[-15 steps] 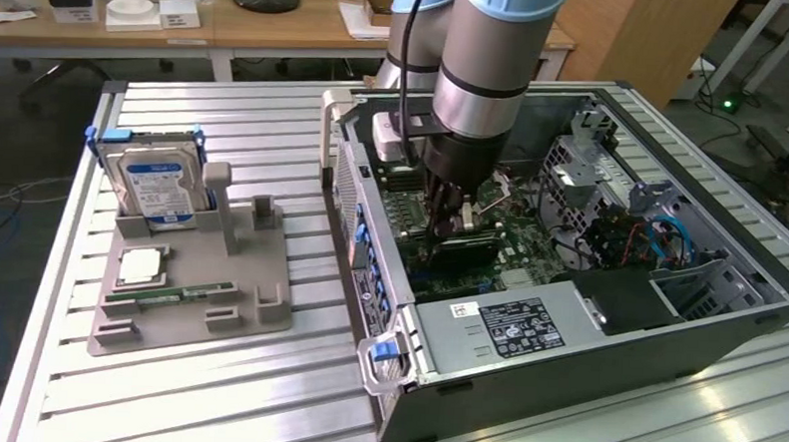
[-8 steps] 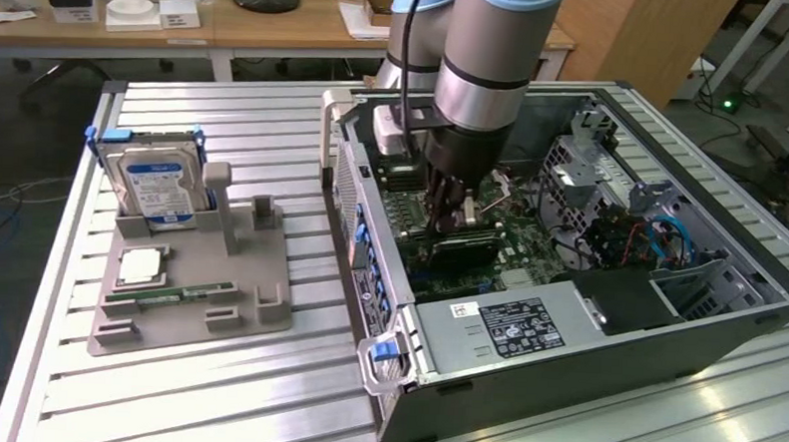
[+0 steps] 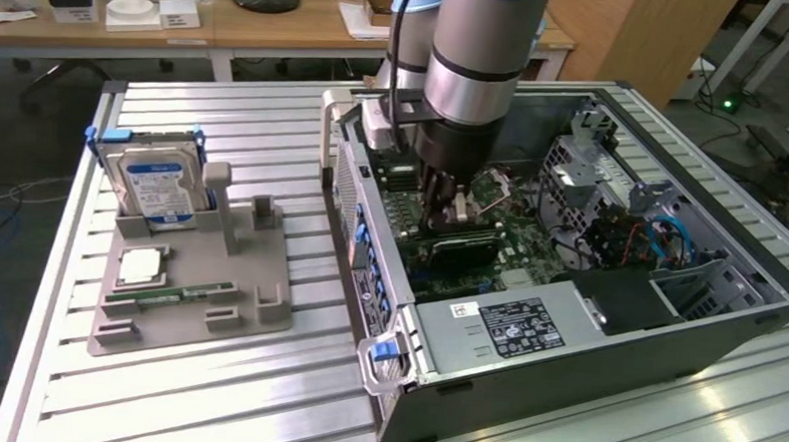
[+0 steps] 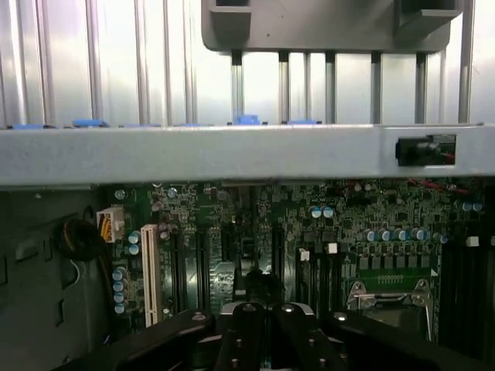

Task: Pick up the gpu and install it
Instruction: 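Press down on the gpu until it lock into place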

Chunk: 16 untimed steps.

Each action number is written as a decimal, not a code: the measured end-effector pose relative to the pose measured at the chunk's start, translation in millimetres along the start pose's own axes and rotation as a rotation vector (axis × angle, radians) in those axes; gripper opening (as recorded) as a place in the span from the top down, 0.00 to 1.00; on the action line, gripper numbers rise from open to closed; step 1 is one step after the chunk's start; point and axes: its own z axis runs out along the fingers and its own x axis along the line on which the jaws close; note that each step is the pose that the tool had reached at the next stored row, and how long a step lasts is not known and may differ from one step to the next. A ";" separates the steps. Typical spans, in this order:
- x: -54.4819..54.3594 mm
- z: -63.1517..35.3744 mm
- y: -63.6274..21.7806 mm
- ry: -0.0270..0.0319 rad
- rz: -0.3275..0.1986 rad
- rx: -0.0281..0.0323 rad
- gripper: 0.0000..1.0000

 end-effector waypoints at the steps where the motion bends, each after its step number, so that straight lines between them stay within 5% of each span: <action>1: 0.1 -1.0 2.9 -0.0001 0.000 0.0002 0.89; 10: 4.7 -2.6 16.6 0.0039 0.000 0.0005 0.89; 16: 11.9 -2.9 23.8 0.0185 0.000 0.0011 0.89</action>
